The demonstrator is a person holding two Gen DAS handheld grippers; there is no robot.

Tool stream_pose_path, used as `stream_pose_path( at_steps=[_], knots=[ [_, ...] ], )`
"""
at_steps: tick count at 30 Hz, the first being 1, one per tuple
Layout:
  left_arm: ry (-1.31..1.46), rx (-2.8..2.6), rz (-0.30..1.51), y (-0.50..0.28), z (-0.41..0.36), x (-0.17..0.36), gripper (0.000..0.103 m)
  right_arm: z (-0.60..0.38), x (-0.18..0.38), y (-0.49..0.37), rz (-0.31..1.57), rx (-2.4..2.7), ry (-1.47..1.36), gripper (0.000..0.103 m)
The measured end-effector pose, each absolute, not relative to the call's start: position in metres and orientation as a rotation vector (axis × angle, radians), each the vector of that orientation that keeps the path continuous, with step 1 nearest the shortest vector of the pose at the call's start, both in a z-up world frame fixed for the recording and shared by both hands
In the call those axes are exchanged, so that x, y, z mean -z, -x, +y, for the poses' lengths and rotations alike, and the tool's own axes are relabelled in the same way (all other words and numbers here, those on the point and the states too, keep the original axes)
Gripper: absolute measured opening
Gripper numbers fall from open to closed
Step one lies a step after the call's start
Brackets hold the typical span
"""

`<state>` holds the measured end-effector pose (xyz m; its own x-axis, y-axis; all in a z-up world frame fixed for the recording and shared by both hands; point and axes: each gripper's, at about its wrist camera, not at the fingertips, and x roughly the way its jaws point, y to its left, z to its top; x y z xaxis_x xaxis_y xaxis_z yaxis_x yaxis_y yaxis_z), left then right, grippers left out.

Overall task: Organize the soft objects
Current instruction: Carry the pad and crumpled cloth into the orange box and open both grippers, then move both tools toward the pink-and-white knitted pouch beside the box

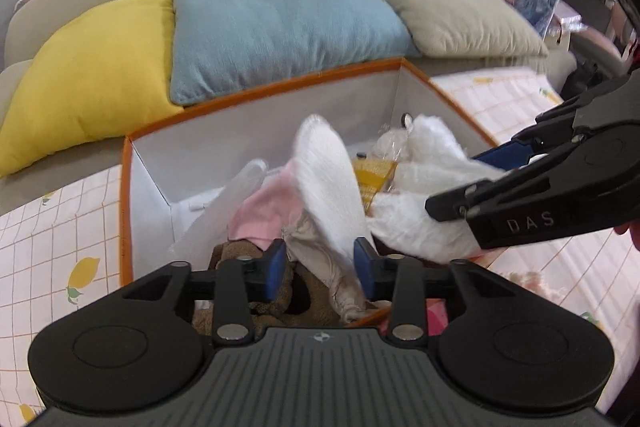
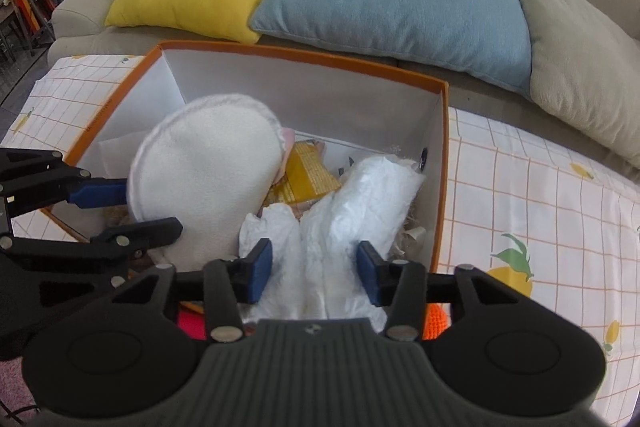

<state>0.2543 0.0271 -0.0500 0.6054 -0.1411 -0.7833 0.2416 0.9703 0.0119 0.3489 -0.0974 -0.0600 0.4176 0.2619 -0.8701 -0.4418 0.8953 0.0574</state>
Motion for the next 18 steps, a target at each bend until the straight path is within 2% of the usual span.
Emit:
stream_pose_path(
  at_steps=[2,6,10,18],
  knots=[
    [-0.103,0.216,0.870,-0.249,0.030,0.038,0.058,-0.099,0.050,-0.344,1.036,-0.464,0.209,0.057],
    [-0.085,0.212,0.814,-0.236,0.033,0.014,0.074,-0.105,0.027,-0.329,0.984,-0.483,0.240,0.075],
    [-0.052,0.219,0.766,-0.218,0.035,-0.005,0.076,-0.116,0.004,-0.309,0.922,-0.485,0.217,0.086],
    [0.025,0.206,0.581,-0.169,0.028,-0.039,0.077,-0.146,-0.024,-0.245,0.737,-0.437,0.159,0.095]
  ],
)
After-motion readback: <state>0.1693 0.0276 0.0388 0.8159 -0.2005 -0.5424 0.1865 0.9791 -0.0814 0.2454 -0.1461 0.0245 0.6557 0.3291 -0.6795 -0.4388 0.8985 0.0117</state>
